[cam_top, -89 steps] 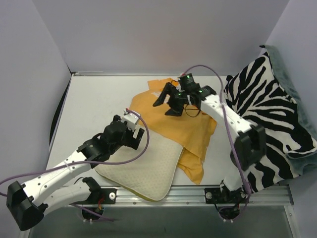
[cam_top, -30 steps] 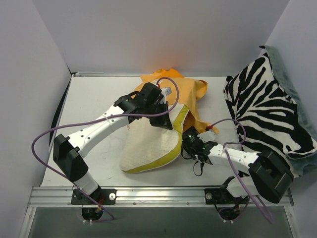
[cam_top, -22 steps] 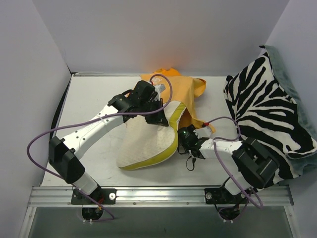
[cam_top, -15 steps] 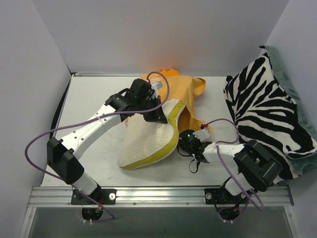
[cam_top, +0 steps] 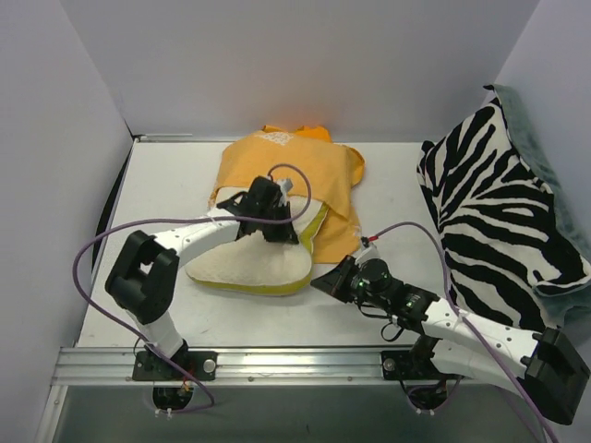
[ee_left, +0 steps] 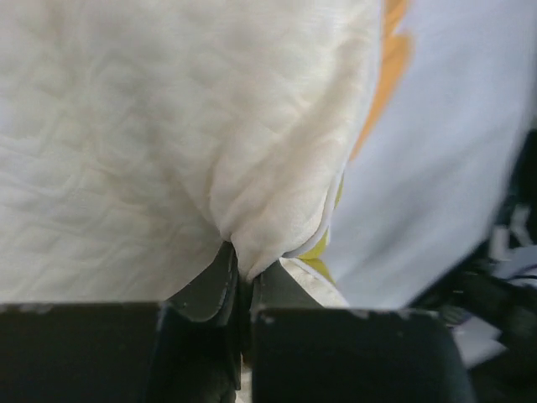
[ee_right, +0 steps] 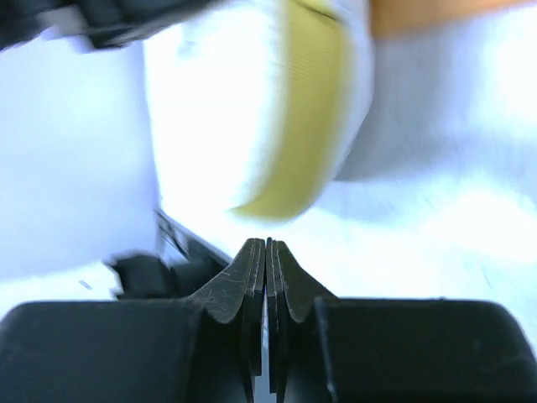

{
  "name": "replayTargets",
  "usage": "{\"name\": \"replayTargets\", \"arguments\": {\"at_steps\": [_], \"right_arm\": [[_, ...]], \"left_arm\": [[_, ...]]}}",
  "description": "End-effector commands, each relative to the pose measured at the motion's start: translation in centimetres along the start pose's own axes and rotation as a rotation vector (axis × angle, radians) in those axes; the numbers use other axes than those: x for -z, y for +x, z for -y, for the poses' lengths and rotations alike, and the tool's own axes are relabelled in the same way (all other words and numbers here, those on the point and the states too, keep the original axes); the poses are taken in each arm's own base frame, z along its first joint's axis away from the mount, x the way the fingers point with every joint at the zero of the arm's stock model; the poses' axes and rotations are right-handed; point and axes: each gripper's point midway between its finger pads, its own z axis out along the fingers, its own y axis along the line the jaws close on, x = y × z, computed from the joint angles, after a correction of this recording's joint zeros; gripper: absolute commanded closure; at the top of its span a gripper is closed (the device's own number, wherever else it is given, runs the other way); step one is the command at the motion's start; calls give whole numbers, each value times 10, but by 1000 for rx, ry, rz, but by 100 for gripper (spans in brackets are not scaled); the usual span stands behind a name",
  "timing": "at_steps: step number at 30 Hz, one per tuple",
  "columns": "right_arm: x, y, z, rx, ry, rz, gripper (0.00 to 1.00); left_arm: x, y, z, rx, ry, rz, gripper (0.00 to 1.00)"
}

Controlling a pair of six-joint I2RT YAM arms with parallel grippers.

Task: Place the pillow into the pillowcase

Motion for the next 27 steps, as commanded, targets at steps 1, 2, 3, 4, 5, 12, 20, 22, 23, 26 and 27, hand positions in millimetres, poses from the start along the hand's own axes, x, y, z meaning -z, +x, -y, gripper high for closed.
{"name": "replayTargets", "arguments": {"at_steps": [1, 2, 3, 4, 5, 12, 20, 22, 23, 26, 27], "right_arm": [[6, 25, -7, 105, -2, -138, 100], [8, 27, -13, 133, -14, -151, 100], [10, 25, -18, 180, -20, -151, 100], [17, 21, -28, 201, -14, -154, 100], [21, 15, -34, 222, -10, -140, 98], [83, -108, -42, 344, 230, 320, 40], [46, -179, -7, 469, 649, 300, 40], [24, -196, -6, 498, 706, 270, 39], [18, -205, 0, 489, 735, 264, 36], [-13, -229, 15, 485, 809, 219, 30], [-21, -232, 23, 483, 831, 197, 30]], "left_arm": [[-32, 55, -59, -7, -153, -106, 100], [-35, 69, -64, 0, -149, -138, 100], [-38, 99, -81, 26, -177, -204, 100], [-38, 112, -85, 32, -175, -232, 100], [-38, 122, -83, 32, -144, -253, 100], [8, 211, -46, -143, 88, -400, 100], [69, 281, -17, -319, 162, -618, 100], [78, 286, -19, -298, 114, -637, 100], [84, 292, -27, -279, 84, -665, 100], [92, 288, -32, -237, 34, -609, 100], [94, 282, -33, -221, 13, -583, 100]]}}
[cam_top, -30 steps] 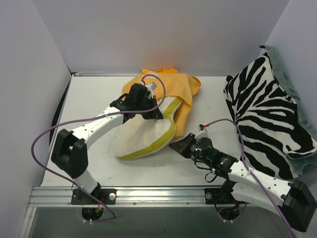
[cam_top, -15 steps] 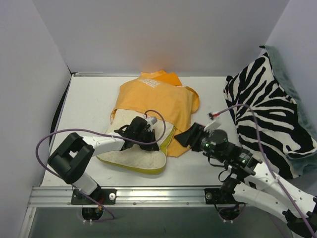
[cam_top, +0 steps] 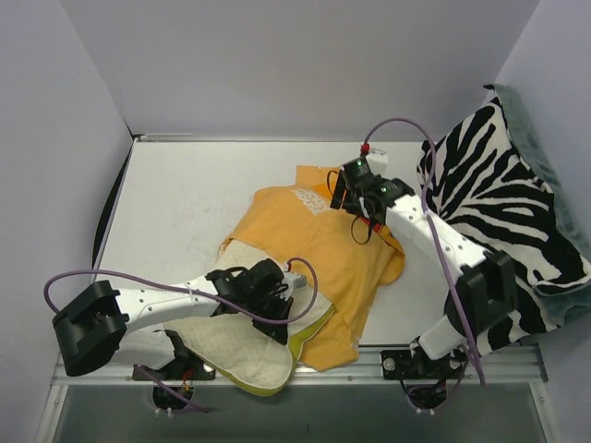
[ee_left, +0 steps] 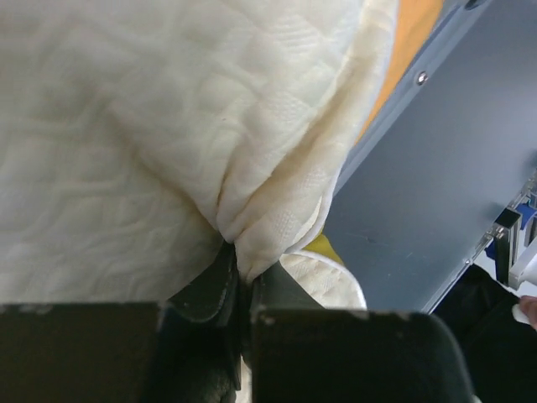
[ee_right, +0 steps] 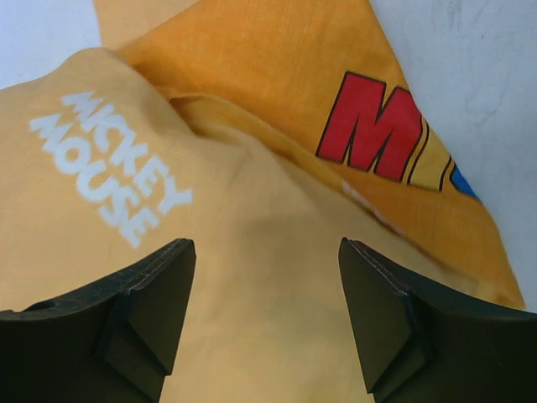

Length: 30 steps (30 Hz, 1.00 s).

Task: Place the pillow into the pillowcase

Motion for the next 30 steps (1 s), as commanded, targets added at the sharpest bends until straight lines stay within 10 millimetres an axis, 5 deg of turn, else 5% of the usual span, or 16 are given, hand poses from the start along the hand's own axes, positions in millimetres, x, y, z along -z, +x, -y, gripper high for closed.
{"name": "replayTargets", "arguments": {"at_steps": [1, 6, 7, 9, 10, 15, 17, 19, 23, 26, 29, 30], "right_arm": [[-38, -12, 8, 60, 79, -71, 30], [-114, 16, 21, 24, 131, -308, 35], [-132, 38, 28, 11, 159, -395, 38], [-146, 44, 35, -38, 159, -459, 45], [-155, 52, 53, -69, 200, -501, 48], [-143, 59, 120, -232, 326, -552, 53], [-134, 50, 143, -269, 360, -524, 54], [-118, 31, 142, -256, 323, -459, 54], [-79, -22, 97, -124, 180, -283, 48], [-42, -60, 36, 2, -24, -156, 40], [-19, -58, -41, 161, -222, -144, 36], [-20, -33, -63, 247, -245, -195, 36]], "left_arm": [[15, 32, -24, 131, -139, -72, 100], [31, 18, -55, 231, -324, -13, 98], [36, 9, -58, 248, -340, 14, 96], [48, -4, -75, 311, -395, 50, 92], [54, -17, -79, 319, -412, 89, 90], [89, -62, -109, 284, -534, 194, 75], [97, -86, -99, 210, -501, 251, 70], [110, -99, -82, 127, -449, 319, 66], [153, -122, -47, 107, -325, 598, 36], [184, -117, -67, 275, -376, 768, 31], [183, -101, -97, 493, -407, 842, 30], [177, -96, -108, 583, -408, 843, 34]]}}
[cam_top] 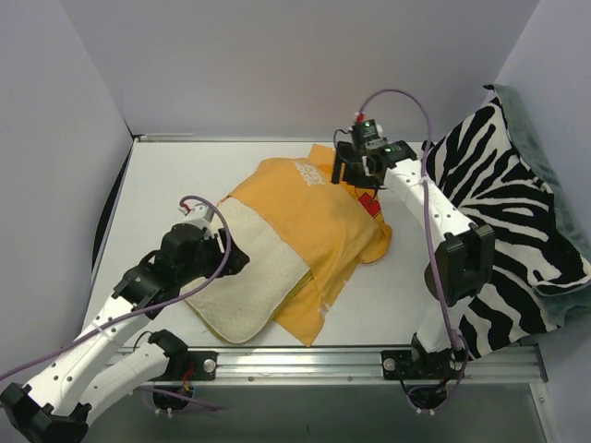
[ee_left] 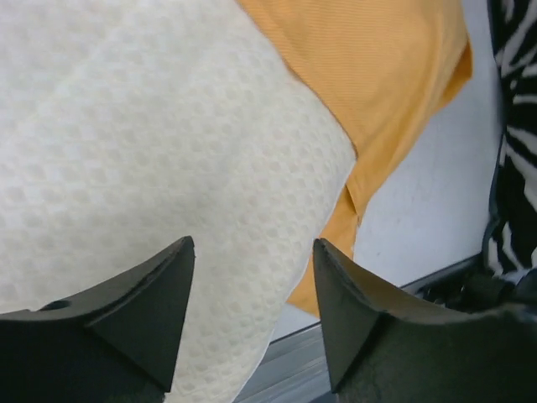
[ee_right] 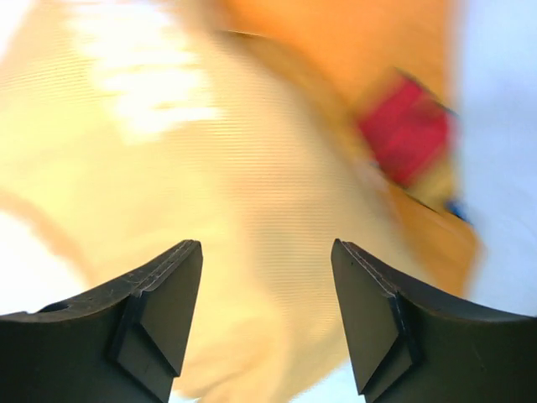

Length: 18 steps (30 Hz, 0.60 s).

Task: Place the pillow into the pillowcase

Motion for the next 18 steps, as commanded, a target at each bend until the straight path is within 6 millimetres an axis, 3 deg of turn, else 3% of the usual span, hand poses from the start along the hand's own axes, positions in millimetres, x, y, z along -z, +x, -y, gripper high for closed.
{"name": "replayTargets", "arguments": {"at_steps": [1, 2, 3, 4, 7, 10, 14, 16, 18], "right_arm": [[19, 26, -76, 271, -162, -41, 36], [21, 29, -89, 340, -179, -42, 39], [14, 53, -105, 404, -187, -94, 41], [12, 61, -114, 431, -197, -106, 42], [5, 88, -142, 558, -185, -131, 43], [-6, 100, -157, 645, -121, -134, 43], [-22, 119, -165, 703, -89, -170, 43], [-31, 127, -159, 735, -50, -190, 44], [-33, 133, -155, 748, -30, -202, 54]], "left_arm": [[-25, 30, -50, 266, -191, -34, 37], [-31, 37, -67, 340, -241, -54, 41], [-35, 48, -66, 426, -224, -103, 48], [-41, 68, -78, 470, -247, -148, 51], [-50, 77, -94, 585, -277, -148, 57], [-52, 97, -106, 635, -319, -191, 57], [-50, 114, -114, 691, -346, -220, 53], [-48, 120, -120, 719, -371, -232, 53], [-48, 124, -122, 743, -386, -235, 53]]}}
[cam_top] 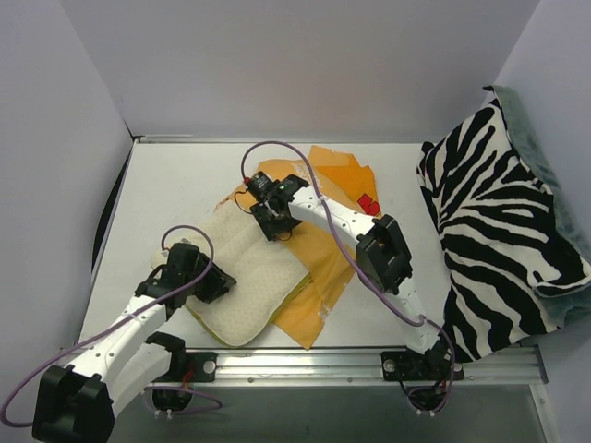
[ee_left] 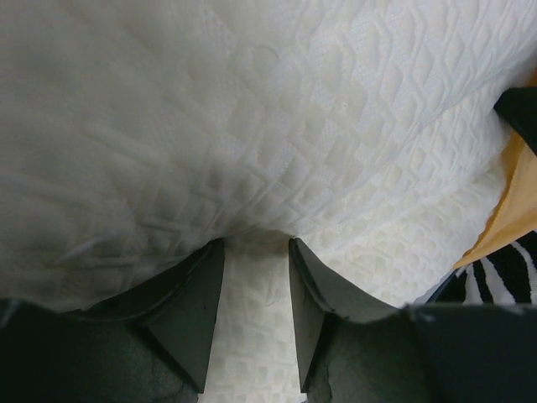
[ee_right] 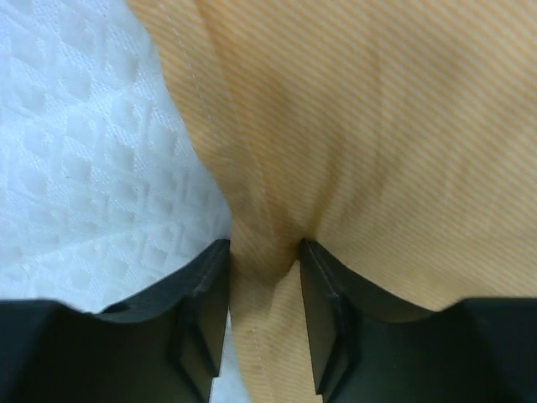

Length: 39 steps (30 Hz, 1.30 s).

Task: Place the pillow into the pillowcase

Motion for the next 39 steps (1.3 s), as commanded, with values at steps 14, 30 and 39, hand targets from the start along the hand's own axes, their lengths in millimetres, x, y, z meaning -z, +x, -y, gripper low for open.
{"name": "replayTargets", "arguments": {"at_steps": [14, 30, 39], "right_arm": [[66, -11, -35, -24, -212, 60, 100], [94, 20, -160, -452, -1019, -139, 100], [63, 23, -78, -509, -663, -71, 82]], "left_arm": [[-31, 11, -41, 175, -118, -93, 74], [-36, -13, -15, 126, -24, -91, 100], [-30, -20, -30, 126, -52, -87, 100]]}}
